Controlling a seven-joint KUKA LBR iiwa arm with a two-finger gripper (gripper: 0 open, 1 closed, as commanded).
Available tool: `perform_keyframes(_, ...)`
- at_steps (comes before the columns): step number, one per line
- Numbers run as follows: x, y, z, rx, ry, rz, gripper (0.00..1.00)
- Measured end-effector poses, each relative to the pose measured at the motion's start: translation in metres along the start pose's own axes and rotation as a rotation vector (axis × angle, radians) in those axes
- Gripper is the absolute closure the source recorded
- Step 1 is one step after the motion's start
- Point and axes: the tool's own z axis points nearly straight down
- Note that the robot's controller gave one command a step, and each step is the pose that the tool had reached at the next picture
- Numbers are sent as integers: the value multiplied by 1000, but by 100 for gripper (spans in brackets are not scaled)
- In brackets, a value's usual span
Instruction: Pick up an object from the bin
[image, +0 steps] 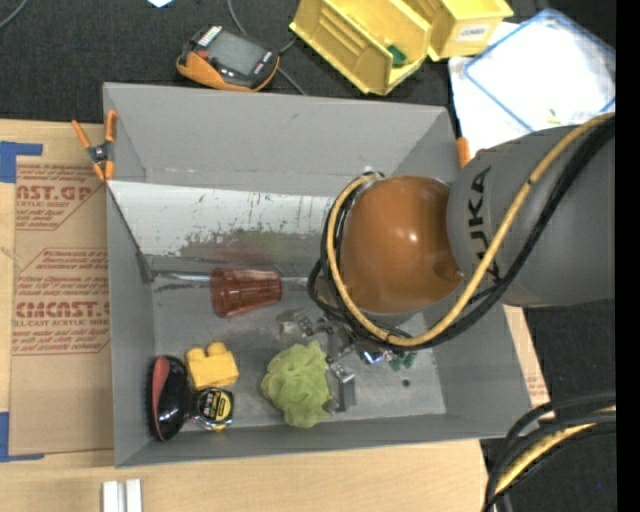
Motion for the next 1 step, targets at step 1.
perform_keyframes(1, 13, -30, 99, 5, -20, -63, 0)
